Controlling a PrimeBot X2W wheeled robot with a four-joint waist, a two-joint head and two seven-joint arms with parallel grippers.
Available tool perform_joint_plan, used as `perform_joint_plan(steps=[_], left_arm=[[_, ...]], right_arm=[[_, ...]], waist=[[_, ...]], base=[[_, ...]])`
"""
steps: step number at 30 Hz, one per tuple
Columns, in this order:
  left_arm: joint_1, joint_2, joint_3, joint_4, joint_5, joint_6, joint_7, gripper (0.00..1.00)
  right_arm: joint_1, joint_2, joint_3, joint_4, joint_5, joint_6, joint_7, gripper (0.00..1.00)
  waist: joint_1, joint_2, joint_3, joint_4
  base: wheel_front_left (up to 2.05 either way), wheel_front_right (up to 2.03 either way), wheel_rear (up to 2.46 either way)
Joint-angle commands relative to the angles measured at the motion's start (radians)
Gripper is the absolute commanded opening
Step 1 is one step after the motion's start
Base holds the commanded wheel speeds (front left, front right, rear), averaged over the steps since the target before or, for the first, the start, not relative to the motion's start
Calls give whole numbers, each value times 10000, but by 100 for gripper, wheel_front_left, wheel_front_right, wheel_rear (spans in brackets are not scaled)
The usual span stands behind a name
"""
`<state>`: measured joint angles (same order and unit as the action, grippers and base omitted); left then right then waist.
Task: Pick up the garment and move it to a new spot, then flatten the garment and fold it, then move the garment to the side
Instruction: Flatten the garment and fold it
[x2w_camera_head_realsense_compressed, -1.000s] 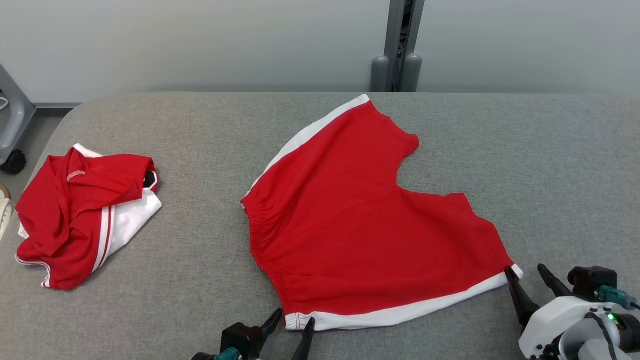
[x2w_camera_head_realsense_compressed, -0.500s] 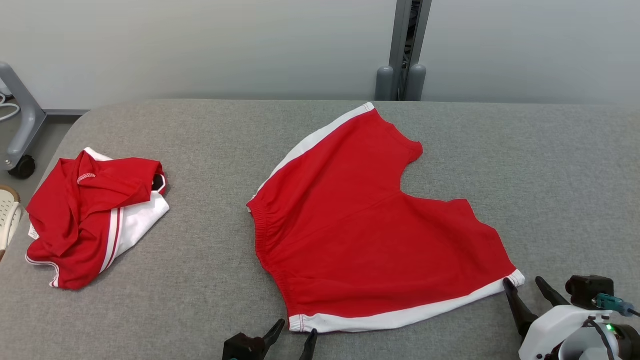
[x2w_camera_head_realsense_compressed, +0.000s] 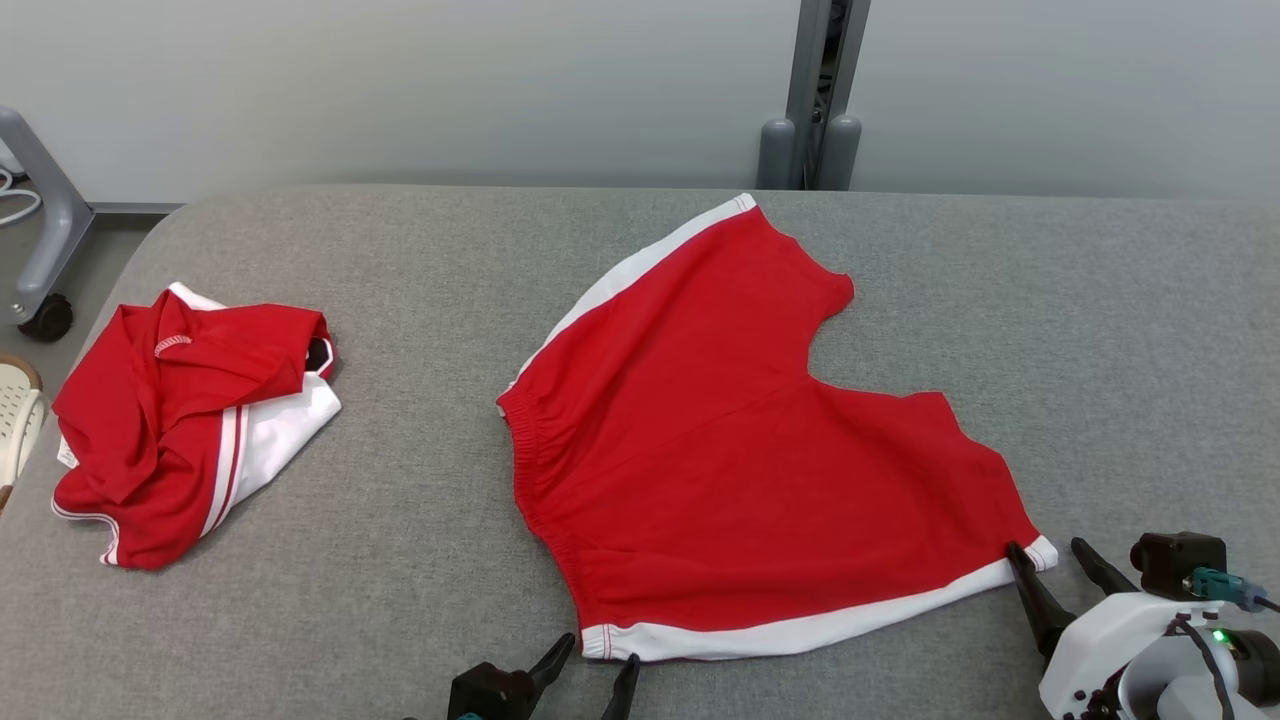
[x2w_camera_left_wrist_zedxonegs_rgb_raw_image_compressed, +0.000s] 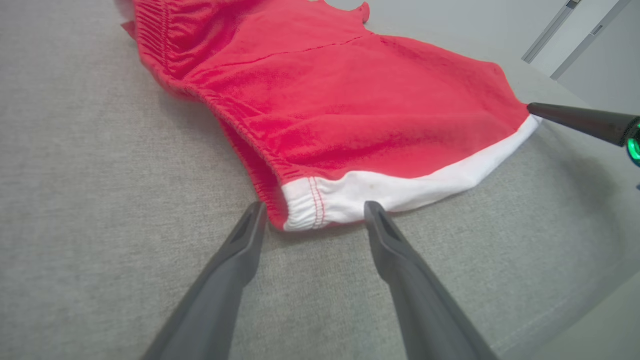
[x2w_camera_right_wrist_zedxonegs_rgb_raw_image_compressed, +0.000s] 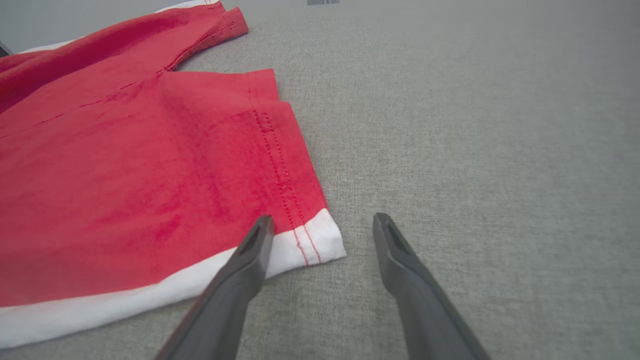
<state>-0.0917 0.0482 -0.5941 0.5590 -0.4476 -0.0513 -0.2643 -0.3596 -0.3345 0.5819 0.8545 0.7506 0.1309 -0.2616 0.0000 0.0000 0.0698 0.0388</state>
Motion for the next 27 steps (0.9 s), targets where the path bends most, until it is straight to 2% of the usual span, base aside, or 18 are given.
perform_joint_plan(steps=[1, 2, 4, 6, 7, 8, 9, 10, 27], left_arm=[[-151, 48, 13, -28, 37, -19, -8, 100], [-179, 46, -3, -6, 6, -38, -8, 100], [-211, 46, -12, 20, -36, -55, -8, 92], [-228, 46, -15, 34, -55, -68, -8, 71], [-232, 46, -20, 38, -62, -75, -8, 47], [-233, 46, -29, 42, -66, -90, -8, 28], [-230, 46, -45, 50, -78, -91, -8, 0], [-238, 48, -54, 61, -84, -98, -8, 0], [-122, 48, 65, 184, -24, -140, -8, 0]], right_arm=[[-97, -79, 17, 53, 82, 0, -42, 100], [-150, -68, 83, 110, 143, 0, -44, 100], [-174, -33, 173, 163, 224, 0, -42, 100], [-179, 0, 292, 223, 347, -1, -42, 97], [-198, 9, 346, 244, 401, 0, -42, 67], [-223, 11, 406, 257, 455, 0, -42, 32], [-235, 16, 474, 273, 527, 0, -42, 7], [-243, 12, 531, 278, 586, 0, -42, 0], [-204, -274, 898, -83, 1055, -1, -42, 0]], waist=[[0, 0, 29, 19], [0, 0, 54, 39], [0, 0, 67, 54], [0, 0, 78, 58], [0, 0, 84, 58], [0, 0, 89, 58], [0, 0, 91, 56], [0, 0, 93, 53], [0, 0, -165, 20]], base=[[0, 0, 0], [0, 0, 0], [0, 0, 0], [0, 0, 0], [0, 0, 0], [0, 0, 0], [0, 0, 0], [0, 0, 0], [0, 0, 0]])
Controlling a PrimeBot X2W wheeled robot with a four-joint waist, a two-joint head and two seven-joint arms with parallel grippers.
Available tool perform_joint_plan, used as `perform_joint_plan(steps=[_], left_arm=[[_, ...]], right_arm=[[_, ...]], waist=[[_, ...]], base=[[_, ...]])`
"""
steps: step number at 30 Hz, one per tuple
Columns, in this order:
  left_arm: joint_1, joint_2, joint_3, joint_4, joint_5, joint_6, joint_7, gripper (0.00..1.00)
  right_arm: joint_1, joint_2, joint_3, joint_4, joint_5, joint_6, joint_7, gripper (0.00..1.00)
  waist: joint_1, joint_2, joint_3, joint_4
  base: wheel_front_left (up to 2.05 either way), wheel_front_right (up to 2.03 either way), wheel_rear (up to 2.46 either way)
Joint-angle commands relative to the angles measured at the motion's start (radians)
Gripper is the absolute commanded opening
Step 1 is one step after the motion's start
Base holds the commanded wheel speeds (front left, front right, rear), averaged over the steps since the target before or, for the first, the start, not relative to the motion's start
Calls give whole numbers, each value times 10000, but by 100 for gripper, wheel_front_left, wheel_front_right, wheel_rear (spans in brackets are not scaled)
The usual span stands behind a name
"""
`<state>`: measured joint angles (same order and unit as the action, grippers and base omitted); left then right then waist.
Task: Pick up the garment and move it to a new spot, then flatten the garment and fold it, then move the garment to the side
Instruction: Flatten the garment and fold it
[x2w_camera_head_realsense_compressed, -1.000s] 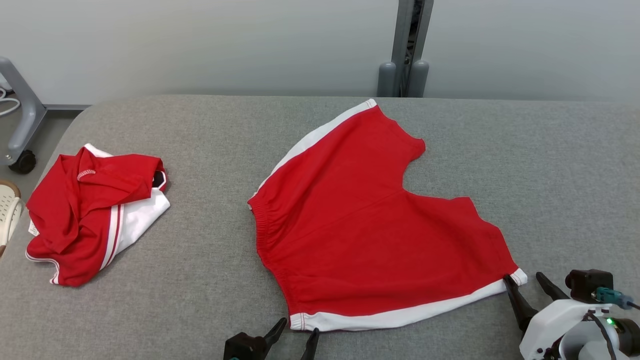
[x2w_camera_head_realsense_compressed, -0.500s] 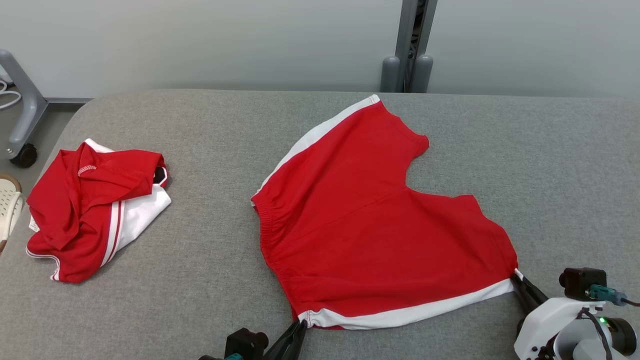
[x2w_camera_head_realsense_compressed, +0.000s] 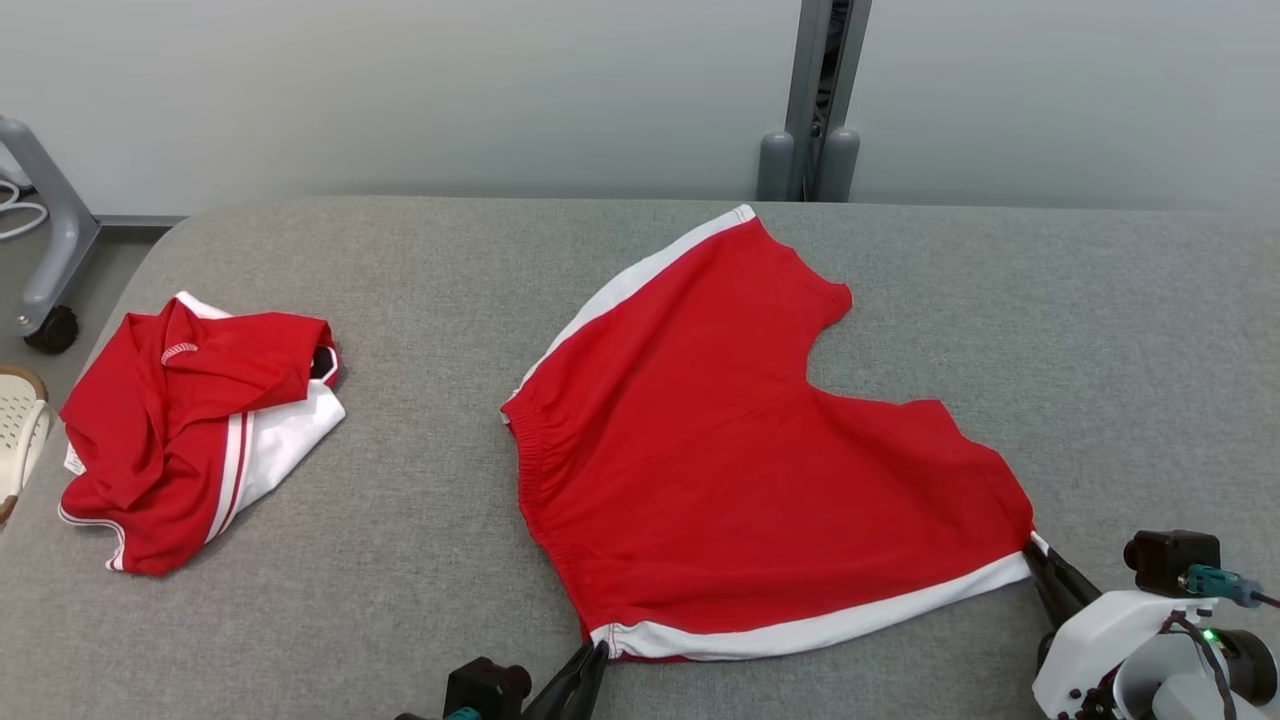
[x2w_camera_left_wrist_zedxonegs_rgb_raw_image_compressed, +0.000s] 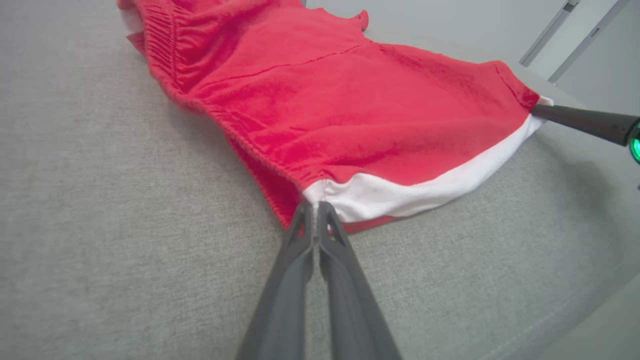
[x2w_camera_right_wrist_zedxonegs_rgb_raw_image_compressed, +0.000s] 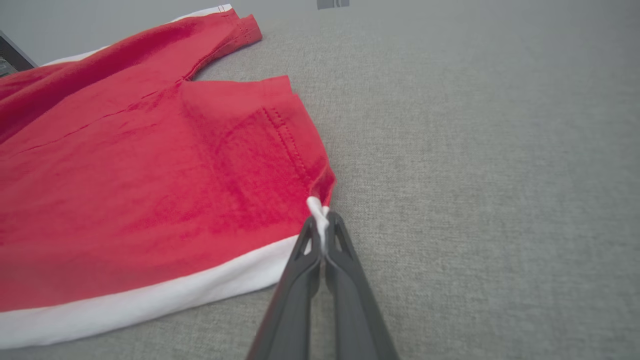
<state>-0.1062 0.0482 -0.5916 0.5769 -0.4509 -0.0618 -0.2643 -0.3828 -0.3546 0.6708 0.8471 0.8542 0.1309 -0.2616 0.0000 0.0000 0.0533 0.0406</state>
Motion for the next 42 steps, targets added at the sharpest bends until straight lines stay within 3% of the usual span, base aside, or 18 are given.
perform_joint_plan(steps=[1, 24, 42], left_arm=[[45, 49, 67, -17, 19, -25, -8, 0], [675, 268, 761, -1098, 336, 194, -8, 0], [1440, 778, 342, -2231, 313, 72, 591, 0]], right_arm=[[55, -91, 7, -48, 30, -1, -42, 0], [531, -709, 275, -1252, 452, -1, -42, 0], [1014, -1549, 401, -2302, 625, -1, -17, 0]], waist=[[0, 0, -39, 7], [0, 0, -817, -32], [0, 0, -925, 18]], base=[[0, 0, 0], [0, 0, 0], [0, 0, 0]])
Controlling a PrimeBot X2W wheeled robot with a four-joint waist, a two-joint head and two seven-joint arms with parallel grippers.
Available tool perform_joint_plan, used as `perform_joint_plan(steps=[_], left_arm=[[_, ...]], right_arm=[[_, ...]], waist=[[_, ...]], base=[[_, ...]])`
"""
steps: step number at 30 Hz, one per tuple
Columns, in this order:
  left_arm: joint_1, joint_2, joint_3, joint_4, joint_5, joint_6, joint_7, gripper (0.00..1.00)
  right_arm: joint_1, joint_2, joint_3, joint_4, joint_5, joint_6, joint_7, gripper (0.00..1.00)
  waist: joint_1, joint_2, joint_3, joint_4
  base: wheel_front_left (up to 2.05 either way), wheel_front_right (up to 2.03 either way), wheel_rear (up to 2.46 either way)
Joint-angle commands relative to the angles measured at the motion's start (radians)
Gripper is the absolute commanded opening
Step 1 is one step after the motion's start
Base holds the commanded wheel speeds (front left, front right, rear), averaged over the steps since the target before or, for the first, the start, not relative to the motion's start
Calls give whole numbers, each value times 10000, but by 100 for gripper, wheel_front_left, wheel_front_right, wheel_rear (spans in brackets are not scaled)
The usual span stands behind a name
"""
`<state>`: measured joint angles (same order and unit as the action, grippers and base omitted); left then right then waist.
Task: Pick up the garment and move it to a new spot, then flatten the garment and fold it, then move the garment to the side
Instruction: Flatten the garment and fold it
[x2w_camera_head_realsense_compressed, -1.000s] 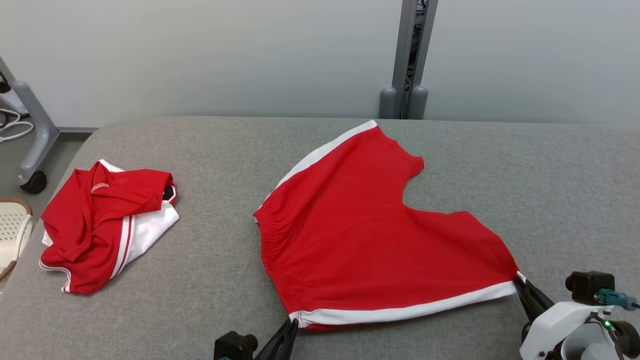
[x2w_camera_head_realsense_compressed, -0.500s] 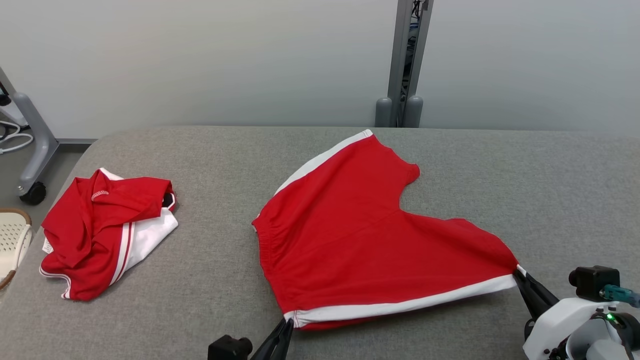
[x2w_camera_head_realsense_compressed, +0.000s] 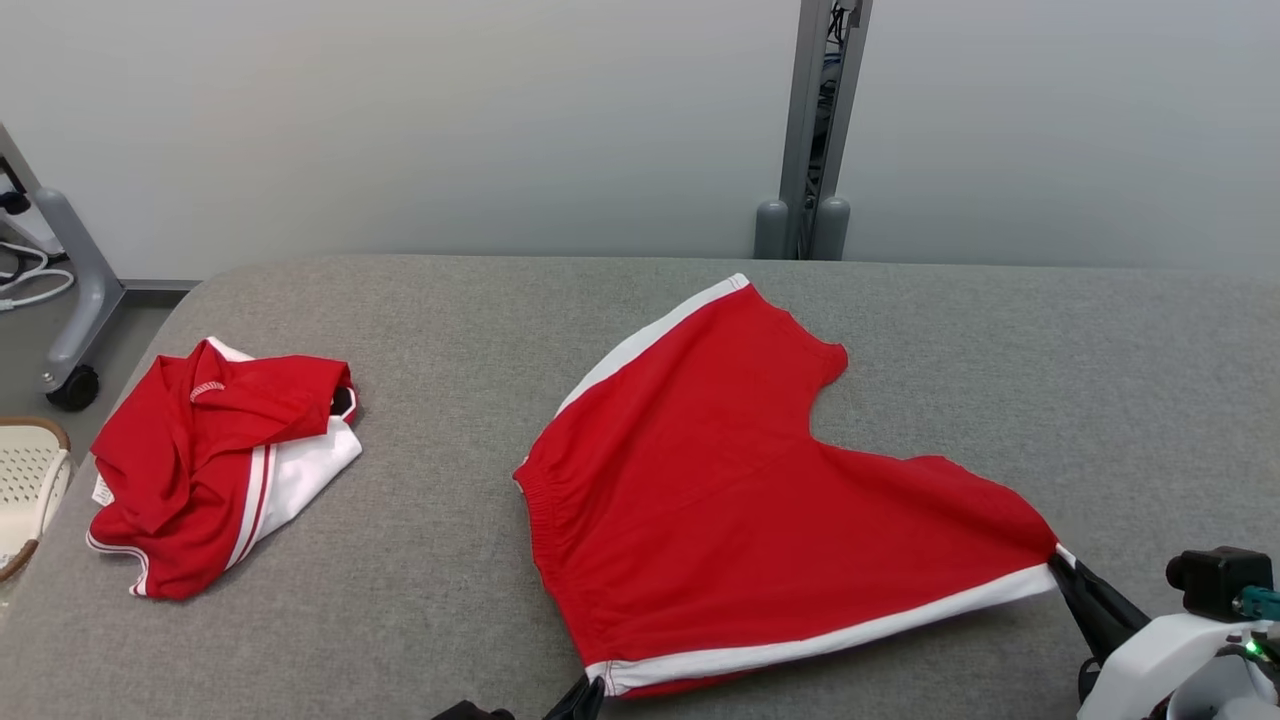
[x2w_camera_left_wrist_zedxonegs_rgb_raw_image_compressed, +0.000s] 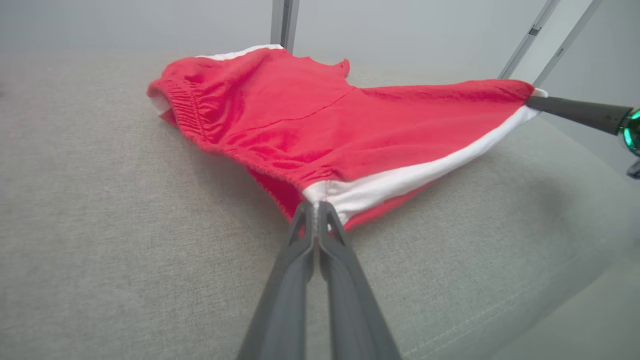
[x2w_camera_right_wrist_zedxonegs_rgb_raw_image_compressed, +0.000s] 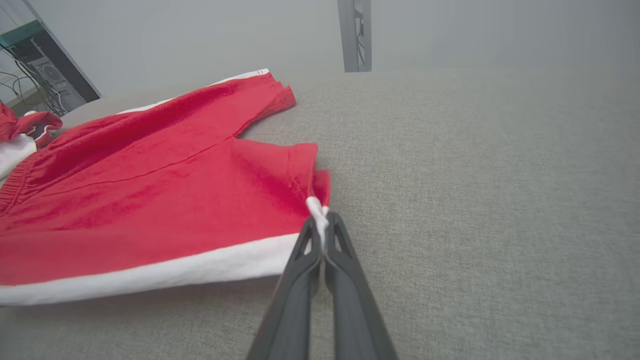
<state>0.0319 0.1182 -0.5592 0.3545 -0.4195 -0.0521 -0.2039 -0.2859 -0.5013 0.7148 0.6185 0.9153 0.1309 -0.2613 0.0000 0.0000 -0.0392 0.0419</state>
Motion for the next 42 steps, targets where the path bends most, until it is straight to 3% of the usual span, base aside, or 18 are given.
perform_joint_plan(steps=[1, 14, 23, 32, 42], left_arm=[[101, 120, -7, -147, -1, -35, 31, 0], [606, 377, -146, -1521, -240, 111, 544, 0], [86, 363, 81, -2004, -556, 175, 892, 0], [-1551, 164, 739, -1710, -968, 172, 1037, 0], [-3724, -256, 1010, -474, -1191, 72, 903, 0]], right_arm=[[80, -141, -44, -111, 44, -1, 2, 0], [495, -897, -485, -1616, -73, -1, 576, 0], [20, -852, -949, -2138, -497, -1, 1150, 0], [-1942, -788, -1168, -1919, -551, -1, 1955, 0], [-4476, -678, -509, -1077, -544, 0, 2684, 0]], waist=[[0, 0, -5, 19], [0, 0, -78, 162], [0, 0, 146, 309], [0, 0, 1433, 731], [0, 0, 2683, 1194]], base=[[0, 0, 0], [0, 0, 0], [0, 0, 0], [0, 0, 0], [0, 0, 0]])
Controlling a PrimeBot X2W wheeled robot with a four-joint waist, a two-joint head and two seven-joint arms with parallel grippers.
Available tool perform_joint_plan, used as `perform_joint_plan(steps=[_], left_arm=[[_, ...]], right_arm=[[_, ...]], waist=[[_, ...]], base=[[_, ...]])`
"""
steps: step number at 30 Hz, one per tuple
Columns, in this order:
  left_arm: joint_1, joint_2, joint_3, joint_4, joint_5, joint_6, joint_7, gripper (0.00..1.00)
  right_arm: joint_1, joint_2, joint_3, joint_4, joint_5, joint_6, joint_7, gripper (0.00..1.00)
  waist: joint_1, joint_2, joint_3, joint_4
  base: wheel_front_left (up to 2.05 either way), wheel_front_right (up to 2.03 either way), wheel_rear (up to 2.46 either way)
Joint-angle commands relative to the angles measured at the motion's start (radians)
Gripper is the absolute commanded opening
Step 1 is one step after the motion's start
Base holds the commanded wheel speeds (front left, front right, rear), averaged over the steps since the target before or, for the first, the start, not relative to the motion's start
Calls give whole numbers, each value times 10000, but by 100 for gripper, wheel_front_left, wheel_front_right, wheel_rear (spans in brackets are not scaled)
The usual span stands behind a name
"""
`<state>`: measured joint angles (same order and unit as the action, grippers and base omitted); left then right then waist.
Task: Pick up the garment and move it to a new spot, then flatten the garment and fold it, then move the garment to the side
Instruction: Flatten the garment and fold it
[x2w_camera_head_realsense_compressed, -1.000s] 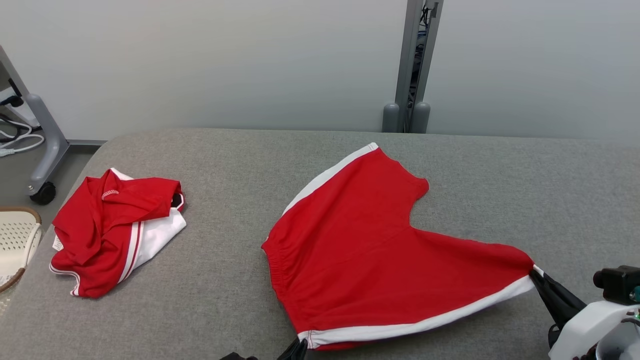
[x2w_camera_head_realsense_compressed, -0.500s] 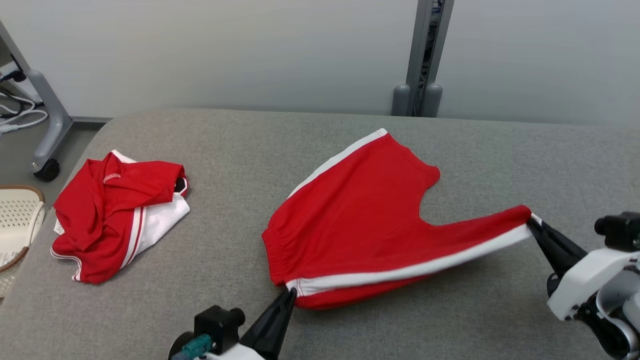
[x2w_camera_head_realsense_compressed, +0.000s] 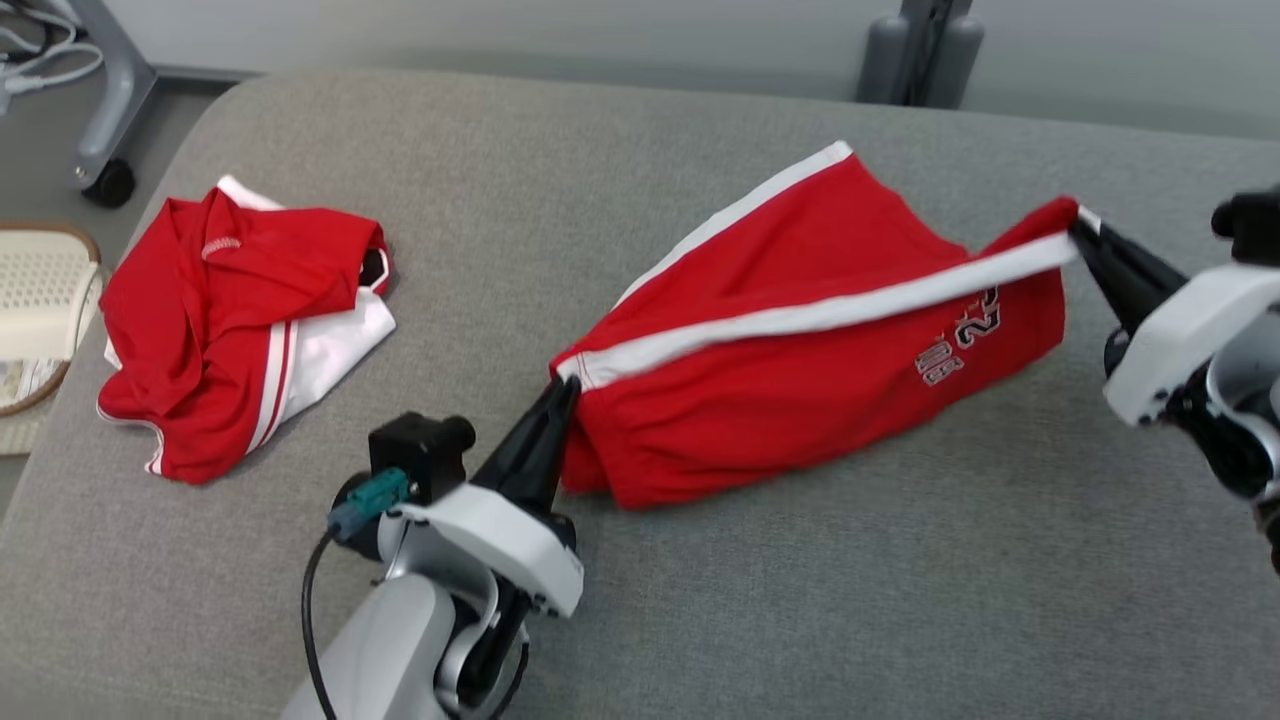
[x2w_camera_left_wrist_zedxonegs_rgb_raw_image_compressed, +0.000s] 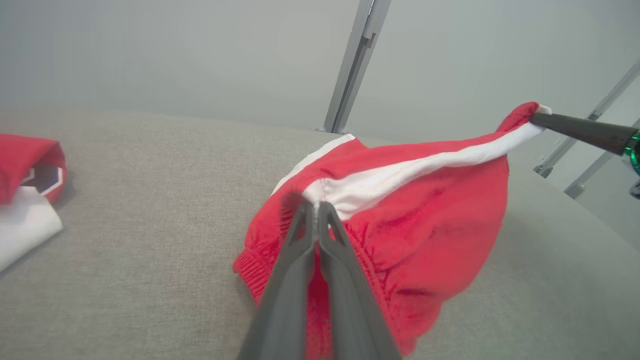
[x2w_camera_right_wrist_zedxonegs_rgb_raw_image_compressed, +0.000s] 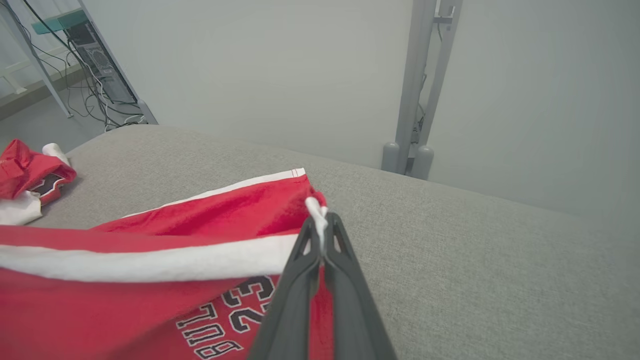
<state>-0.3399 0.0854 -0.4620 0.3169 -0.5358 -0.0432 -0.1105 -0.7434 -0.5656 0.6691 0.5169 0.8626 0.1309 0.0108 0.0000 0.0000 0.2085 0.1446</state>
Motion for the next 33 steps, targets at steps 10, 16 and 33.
perform_joint_plan(steps=[10, 16, 33], left_arm=[[-1618, -286, -122, 1623, -782, -17, -359, 0], [-2232, -328, -772, 2273, -1612, 6, -728, 0], [-3616, -323, -2703, 2784, -3812, 622, -1547, 0]], right_arm=[[-2310, 195, 1109, 1469, 354, -2, 683, 0], [-3397, 383, 1939, 2236, 597, -2, 909, 0], [-5663, 624, 3787, 3923, 1179, -2, 1003, 0]], waist=[[0, 0, 1086, 747], [0, 0, 1516, 1091], [0, 0, 2285, 1861]], base=[[0, 0, 0], [0, 0, 0], [0, 0, 0]])
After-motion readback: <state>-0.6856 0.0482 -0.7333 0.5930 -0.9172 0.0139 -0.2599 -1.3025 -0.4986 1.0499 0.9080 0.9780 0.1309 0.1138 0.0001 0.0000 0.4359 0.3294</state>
